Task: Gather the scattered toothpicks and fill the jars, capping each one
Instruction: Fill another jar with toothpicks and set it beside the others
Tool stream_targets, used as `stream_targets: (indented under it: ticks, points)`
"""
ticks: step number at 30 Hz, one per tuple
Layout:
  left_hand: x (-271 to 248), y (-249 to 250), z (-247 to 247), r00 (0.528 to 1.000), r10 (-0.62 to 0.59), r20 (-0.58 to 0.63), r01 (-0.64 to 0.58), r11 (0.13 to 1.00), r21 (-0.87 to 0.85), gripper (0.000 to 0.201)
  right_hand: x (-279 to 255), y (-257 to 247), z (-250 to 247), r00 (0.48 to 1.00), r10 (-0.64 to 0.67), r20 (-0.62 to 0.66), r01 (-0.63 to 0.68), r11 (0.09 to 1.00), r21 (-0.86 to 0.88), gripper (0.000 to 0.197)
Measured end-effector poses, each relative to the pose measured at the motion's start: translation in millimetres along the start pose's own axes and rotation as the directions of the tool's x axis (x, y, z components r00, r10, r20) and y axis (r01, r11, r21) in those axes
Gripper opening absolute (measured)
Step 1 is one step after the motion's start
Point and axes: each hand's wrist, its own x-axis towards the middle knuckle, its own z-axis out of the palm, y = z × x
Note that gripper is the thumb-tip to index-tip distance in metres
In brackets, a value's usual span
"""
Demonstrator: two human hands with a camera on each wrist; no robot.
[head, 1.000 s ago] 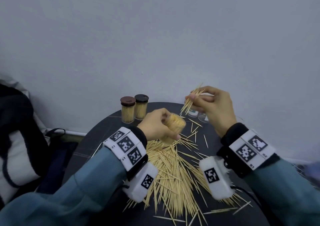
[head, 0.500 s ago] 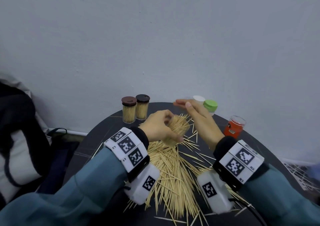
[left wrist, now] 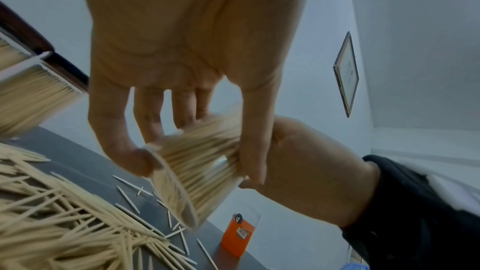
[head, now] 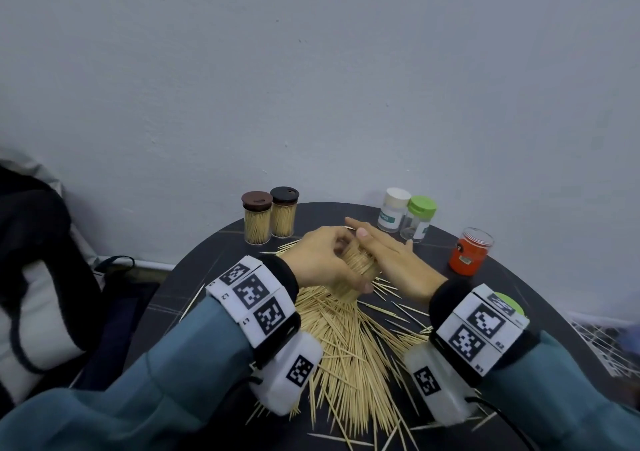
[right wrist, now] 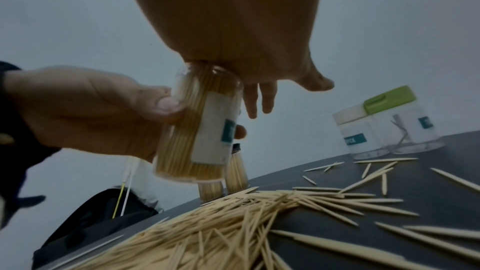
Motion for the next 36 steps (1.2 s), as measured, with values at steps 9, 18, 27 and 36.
stream_targets:
  ticks: [9,18,27,36]
  points:
    - [3.4,-5.2,1.0,0.996,-0.019,-0.083,0.013,0.997,-0.08,0.06,-14.0,-1.0,-7.7,0.993,-0.092,-0.068,0.102,0.98,0.171,0.059]
    - [3.0,-6.1,2.1,0.992,-0.008,-0.129,-0.002,0.997,-0.073,0.057,-20.7,-0.7,-12.3,0.992,-0.121,-0.035,0.122,0.992,0.036,0.057]
    - [-0.4,-3.3,-1.5,0.982,0.118,-0.151,-0.123,0.992,-0.025,0.062,-18.2,23.7,-36.0,0.995,0.074,0.064,-0.044,0.924,-0.379,0.035]
    - [-2.1,-1.0,2.2,0.982,0.143,-0.126,-0.143,0.99,0.008,0.063,-30.3,34.5,-23.0,0.857,0.432,0.28,-0.157,0.738,-0.657,0.057]
